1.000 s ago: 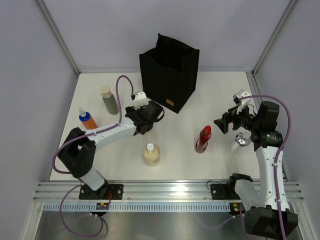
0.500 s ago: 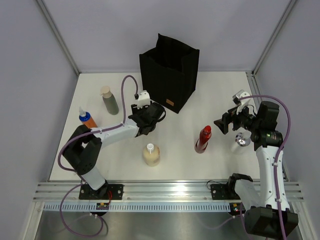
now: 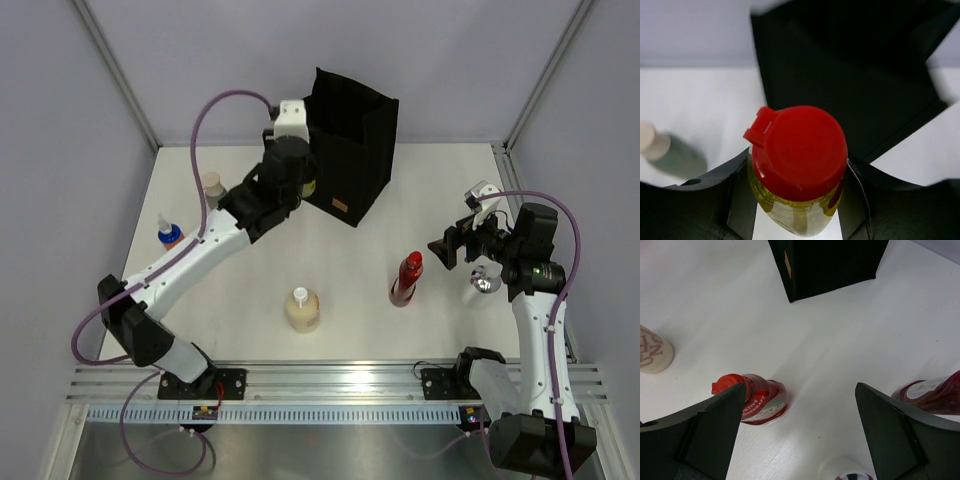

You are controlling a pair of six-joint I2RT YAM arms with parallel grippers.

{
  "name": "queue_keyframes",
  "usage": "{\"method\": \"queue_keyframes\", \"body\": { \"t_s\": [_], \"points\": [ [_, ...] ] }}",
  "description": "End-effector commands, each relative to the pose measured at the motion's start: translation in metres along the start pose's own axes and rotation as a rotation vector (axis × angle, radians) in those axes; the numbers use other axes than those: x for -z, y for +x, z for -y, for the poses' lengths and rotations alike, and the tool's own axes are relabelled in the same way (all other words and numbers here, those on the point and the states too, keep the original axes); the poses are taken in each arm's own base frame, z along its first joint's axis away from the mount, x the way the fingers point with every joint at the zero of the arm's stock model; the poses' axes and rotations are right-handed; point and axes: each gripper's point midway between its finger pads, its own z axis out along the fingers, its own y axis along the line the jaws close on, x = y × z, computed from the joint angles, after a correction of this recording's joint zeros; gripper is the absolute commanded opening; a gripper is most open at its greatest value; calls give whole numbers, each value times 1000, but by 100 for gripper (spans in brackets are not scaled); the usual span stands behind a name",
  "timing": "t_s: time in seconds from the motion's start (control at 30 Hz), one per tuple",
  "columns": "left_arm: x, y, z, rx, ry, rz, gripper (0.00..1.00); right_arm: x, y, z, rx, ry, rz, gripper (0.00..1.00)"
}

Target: Place the personal care products into the canvas bag

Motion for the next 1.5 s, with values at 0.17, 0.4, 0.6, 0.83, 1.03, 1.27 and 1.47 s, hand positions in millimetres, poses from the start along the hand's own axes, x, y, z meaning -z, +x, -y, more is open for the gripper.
{"method": "queue_keyframes", "body": {
  "t_s": [0.17,0.4,0.6,0.83,1.03,1.27,1.47],
  "points": [
    [-16,-208,38,129,230,390,0,3,-19,0,39,-4,39,100],
    [-62,-225,61,206,314,536,0,2,-17,1,35,-2,34,100],
    [-110,-200,73,287,341,531,0,-1,-15,1,24,-12,27,99],
    [-140,-150,92,271,394,408,0,-3,-12,3,20,-8,16,99],
    [-159,-83,121,199,530,231,4,-4,-10,4,21,-5,5,100],
    [-157,-32,147,158,699,91,24,-5,-9,5,21,-2,1,100],
    [-159,-12,153,159,733,34,51,-7,-8,5,16,-7,-4,99]
  ]
}}
